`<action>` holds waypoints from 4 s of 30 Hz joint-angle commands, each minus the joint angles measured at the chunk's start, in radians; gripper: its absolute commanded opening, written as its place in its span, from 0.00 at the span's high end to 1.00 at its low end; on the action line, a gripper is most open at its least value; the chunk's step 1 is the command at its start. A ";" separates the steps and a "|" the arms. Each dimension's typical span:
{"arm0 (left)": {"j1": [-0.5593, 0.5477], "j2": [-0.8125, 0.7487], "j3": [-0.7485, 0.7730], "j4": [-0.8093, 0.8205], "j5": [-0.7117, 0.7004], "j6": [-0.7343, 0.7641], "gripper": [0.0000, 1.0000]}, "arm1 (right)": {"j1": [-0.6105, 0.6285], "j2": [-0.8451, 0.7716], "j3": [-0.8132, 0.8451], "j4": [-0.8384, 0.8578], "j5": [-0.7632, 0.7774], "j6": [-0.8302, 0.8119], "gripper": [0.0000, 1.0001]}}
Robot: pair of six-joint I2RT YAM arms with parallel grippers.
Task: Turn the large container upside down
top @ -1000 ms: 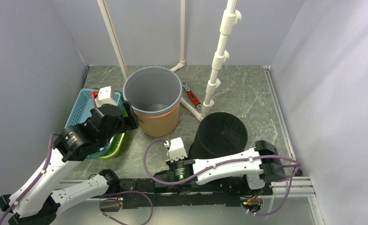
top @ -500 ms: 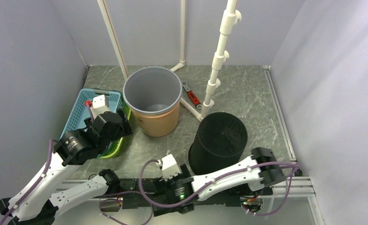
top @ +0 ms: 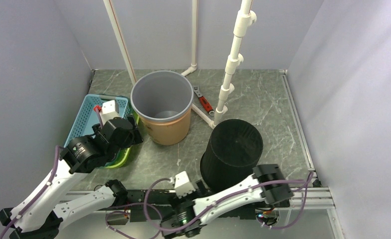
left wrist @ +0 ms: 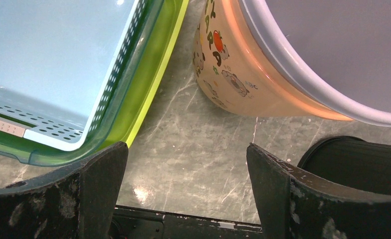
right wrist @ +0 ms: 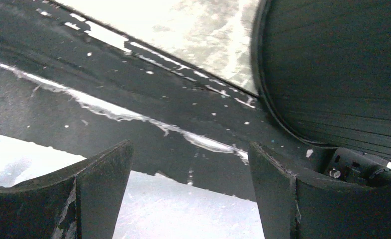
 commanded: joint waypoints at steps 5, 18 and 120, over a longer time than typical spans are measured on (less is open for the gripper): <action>-0.003 -0.003 -0.006 0.032 0.012 0.001 0.06 | -0.094 -0.288 -0.197 0.008 0.018 0.208 0.12; -0.003 -0.010 -0.029 0.034 0.028 -0.023 0.06 | -0.380 -0.739 -0.433 -0.045 0.032 0.372 0.11; -0.003 0.036 0.049 0.158 0.102 0.246 0.05 | -1.876 -0.682 -0.117 0.505 -0.613 -1.097 0.00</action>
